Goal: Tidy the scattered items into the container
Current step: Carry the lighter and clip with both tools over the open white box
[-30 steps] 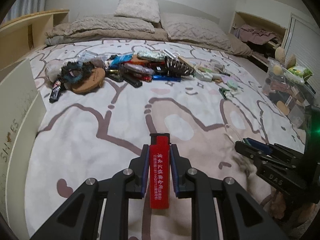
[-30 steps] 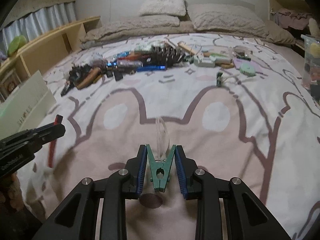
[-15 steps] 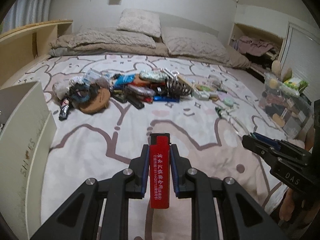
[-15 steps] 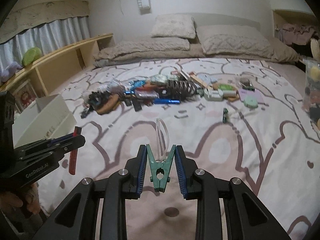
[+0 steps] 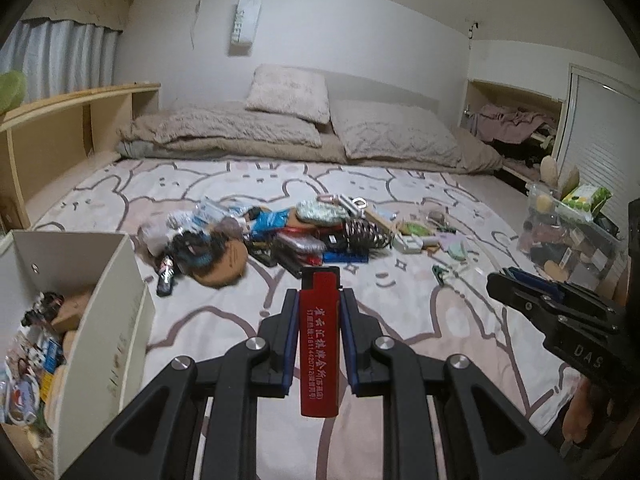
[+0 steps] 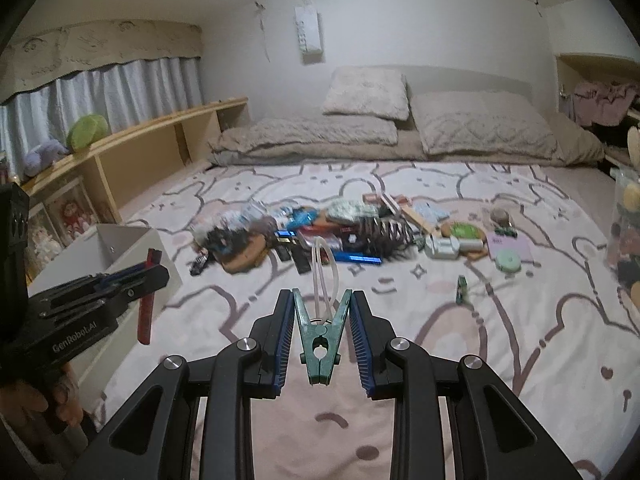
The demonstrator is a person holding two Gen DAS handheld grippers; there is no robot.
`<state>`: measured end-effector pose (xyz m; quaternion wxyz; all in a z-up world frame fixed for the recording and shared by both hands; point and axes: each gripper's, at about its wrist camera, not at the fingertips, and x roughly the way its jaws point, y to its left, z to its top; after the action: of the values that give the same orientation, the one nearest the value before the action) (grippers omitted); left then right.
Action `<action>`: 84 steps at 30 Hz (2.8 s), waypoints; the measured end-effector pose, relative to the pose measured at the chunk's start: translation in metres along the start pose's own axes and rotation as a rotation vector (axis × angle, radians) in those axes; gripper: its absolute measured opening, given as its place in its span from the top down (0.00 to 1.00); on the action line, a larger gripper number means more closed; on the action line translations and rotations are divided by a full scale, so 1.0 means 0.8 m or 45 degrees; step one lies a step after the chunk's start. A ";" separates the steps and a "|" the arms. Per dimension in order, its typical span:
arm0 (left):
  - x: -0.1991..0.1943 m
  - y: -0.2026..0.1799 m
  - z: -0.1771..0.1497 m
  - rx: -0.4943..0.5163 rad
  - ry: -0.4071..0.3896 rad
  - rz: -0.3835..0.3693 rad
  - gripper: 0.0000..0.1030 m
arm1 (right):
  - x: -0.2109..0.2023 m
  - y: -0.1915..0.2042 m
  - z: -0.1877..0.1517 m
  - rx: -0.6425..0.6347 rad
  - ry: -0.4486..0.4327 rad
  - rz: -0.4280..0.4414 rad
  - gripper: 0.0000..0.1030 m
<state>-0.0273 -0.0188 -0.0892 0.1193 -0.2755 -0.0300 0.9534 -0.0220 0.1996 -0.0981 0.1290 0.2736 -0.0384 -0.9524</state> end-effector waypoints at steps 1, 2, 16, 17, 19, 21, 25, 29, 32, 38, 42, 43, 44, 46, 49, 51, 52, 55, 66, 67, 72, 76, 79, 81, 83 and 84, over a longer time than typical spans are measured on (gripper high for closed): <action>-0.004 0.002 0.002 -0.001 -0.010 0.003 0.81 | -0.002 0.004 0.005 -0.005 -0.013 0.008 0.72; -0.007 0.004 0.005 -0.005 -0.019 0.004 0.81 | -0.004 0.008 0.009 -0.010 -0.025 0.014 0.72; -0.064 0.045 0.028 -0.035 -0.135 0.105 0.81 | -0.023 0.052 0.049 -0.060 -0.153 0.077 0.72; -0.068 0.049 0.028 -0.039 -0.141 0.114 0.81 | -0.023 0.055 0.050 -0.064 -0.159 0.084 0.72; -0.076 0.058 0.029 -0.046 -0.152 0.135 0.81 | -0.024 0.061 0.051 -0.071 -0.168 0.098 0.72; -0.082 0.065 0.029 -0.051 -0.158 0.151 0.81 | -0.022 0.067 0.054 -0.075 -0.170 0.114 0.72; -0.092 0.081 0.028 -0.070 -0.166 0.182 0.81 | -0.020 0.079 0.058 -0.088 -0.170 0.136 0.72; -0.100 0.100 0.027 -0.109 -0.170 0.190 0.81 | -0.016 0.091 0.062 -0.100 -0.161 0.163 0.72; -0.106 0.111 0.025 -0.122 -0.174 0.217 0.81 | -0.013 0.100 0.064 -0.118 -0.156 0.183 0.72; -0.118 0.134 0.020 -0.160 -0.171 0.265 0.81 | 0.000 0.126 0.067 -0.143 -0.139 0.245 0.72; -0.127 0.151 0.015 -0.176 -0.164 0.308 0.81 | 0.011 0.147 0.067 -0.166 -0.122 0.284 0.72; -0.129 0.156 0.014 -0.181 -0.164 0.318 0.81 | 0.014 0.152 0.066 -0.172 -0.116 0.294 0.72; -0.130 0.161 0.014 -0.187 -0.164 0.327 0.81 | 0.016 0.156 0.066 -0.177 -0.112 0.302 0.72; -0.135 0.169 0.013 -0.195 -0.163 0.347 0.81 | 0.020 0.164 0.065 -0.186 -0.105 0.316 0.72; -0.143 0.181 0.009 -0.204 -0.160 0.374 0.81 | 0.026 0.173 0.065 -0.196 -0.092 0.340 0.72; -0.149 0.190 0.006 -0.213 -0.159 0.396 0.81 | 0.029 0.180 0.066 -0.203 -0.084 0.354 0.72; -0.150 0.195 0.005 -0.217 -0.157 0.404 0.81 | 0.030 0.183 0.066 -0.206 -0.080 0.360 0.72; -0.157 0.210 -0.001 -0.245 -0.156 0.441 0.81 | 0.035 0.194 0.067 -0.213 -0.070 0.382 0.72; -0.174 0.271 -0.028 -0.388 -0.106 0.526 0.81 | 0.042 0.231 0.068 -0.257 -0.039 0.463 0.72; -0.175 0.276 -0.029 -0.398 -0.103 0.532 0.81 | 0.043 0.235 0.067 -0.267 -0.034 0.469 0.72; -0.181 0.295 -0.033 -0.429 -0.102 0.578 0.81 | 0.047 0.257 0.062 -0.338 0.000 0.500 0.72; -0.184 0.309 -0.039 -0.424 -0.081 0.638 0.81 | 0.053 0.271 0.061 -0.385 0.036 0.527 0.72; -0.188 0.323 -0.045 -0.439 -0.069 0.675 0.81 | 0.056 0.279 0.061 -0.400 0.059 0.557 0.72; -0.189 0.332 -0.048 -0.454 -0.062 0.684 0.81 | 0.059 0.286 0.061 -0.407 0.075 0.579 0.72; -0.189 0.339 -0.051 -0.457 -0.051 0.702 0.81 | 0.062 0.292 0.061 -0.411 0.094 0.603 0.72; -0.187 0.342 -0.052 -0.456 -0.044 0.706 0.81 | 0.063 0.295 0.060 -0.412 0.104 0.615 0.72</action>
<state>0.0601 -0.3213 -0.0805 -0.1958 -0.2736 -0.1231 0.9336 -0.0359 -0.0409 -0.0492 0.3953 0.2704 0.0553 -0.8761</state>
